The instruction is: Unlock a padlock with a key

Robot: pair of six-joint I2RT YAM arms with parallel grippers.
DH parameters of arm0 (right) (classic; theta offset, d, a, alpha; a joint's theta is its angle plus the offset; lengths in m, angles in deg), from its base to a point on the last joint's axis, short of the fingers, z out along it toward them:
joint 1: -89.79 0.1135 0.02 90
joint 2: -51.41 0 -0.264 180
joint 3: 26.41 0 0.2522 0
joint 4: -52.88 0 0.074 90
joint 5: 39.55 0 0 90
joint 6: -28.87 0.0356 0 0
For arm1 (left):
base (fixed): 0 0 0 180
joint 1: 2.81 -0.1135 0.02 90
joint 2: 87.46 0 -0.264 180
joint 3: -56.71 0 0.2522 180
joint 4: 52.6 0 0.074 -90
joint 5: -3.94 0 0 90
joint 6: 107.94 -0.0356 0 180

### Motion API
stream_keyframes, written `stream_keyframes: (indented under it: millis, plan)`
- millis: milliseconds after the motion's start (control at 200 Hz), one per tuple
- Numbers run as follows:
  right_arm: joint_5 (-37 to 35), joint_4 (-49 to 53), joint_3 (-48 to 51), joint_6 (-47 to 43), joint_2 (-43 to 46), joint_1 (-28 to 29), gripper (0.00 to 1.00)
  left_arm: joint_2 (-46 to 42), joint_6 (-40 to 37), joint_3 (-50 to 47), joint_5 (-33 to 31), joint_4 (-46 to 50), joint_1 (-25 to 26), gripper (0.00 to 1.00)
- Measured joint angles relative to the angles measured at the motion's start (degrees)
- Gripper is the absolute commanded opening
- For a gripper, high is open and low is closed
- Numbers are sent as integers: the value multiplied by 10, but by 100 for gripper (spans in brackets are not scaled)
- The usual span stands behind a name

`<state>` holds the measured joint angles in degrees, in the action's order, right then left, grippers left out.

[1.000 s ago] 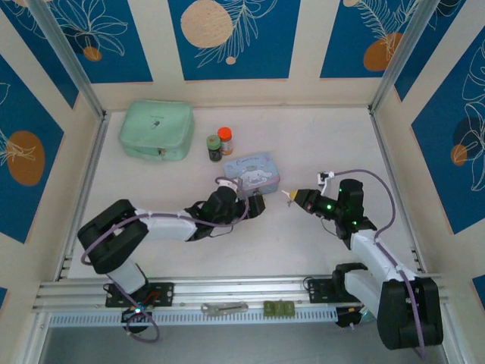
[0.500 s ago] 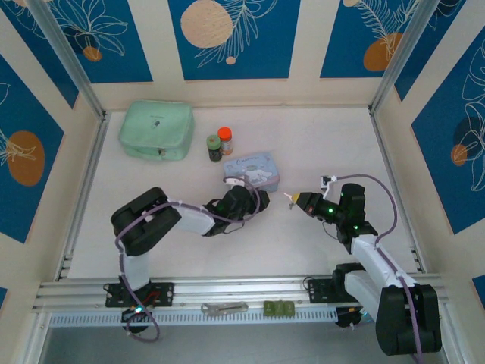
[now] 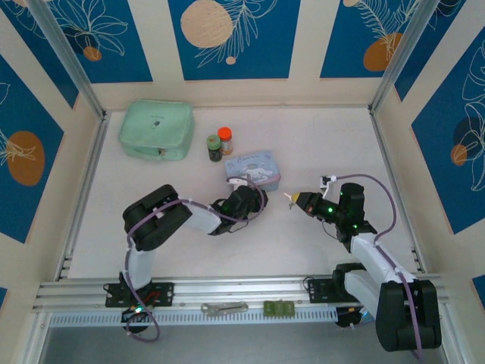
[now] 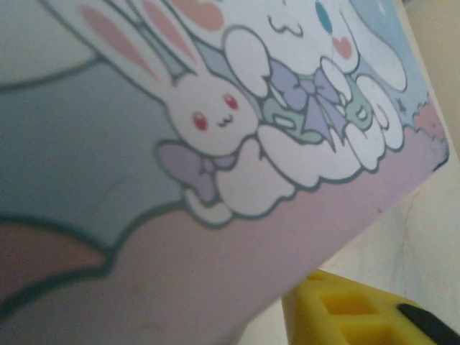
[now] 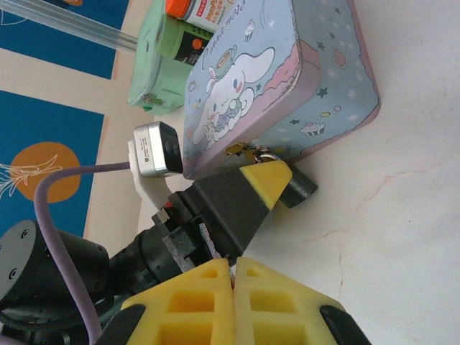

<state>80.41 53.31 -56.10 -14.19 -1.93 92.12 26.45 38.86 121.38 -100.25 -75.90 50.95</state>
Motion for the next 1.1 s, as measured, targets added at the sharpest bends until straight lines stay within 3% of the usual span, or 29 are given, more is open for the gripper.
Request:
stream_keyframes:
  millis: [135,350,630,1095]
  plan:
    - [0,-1,0,0,-2,0,0,19,0,12,4,-17,0,0]
    - [4,-22,8,7,-26,-5,0,16,33,0,37,-45,-14,0]
    - [20,-93,26,51,-105,-4,0,-13,142,-37,113,-102,-39,0]
    - [18,-196,27,108,-162,42,0,-13,270,-44,156,-222,-43,0]
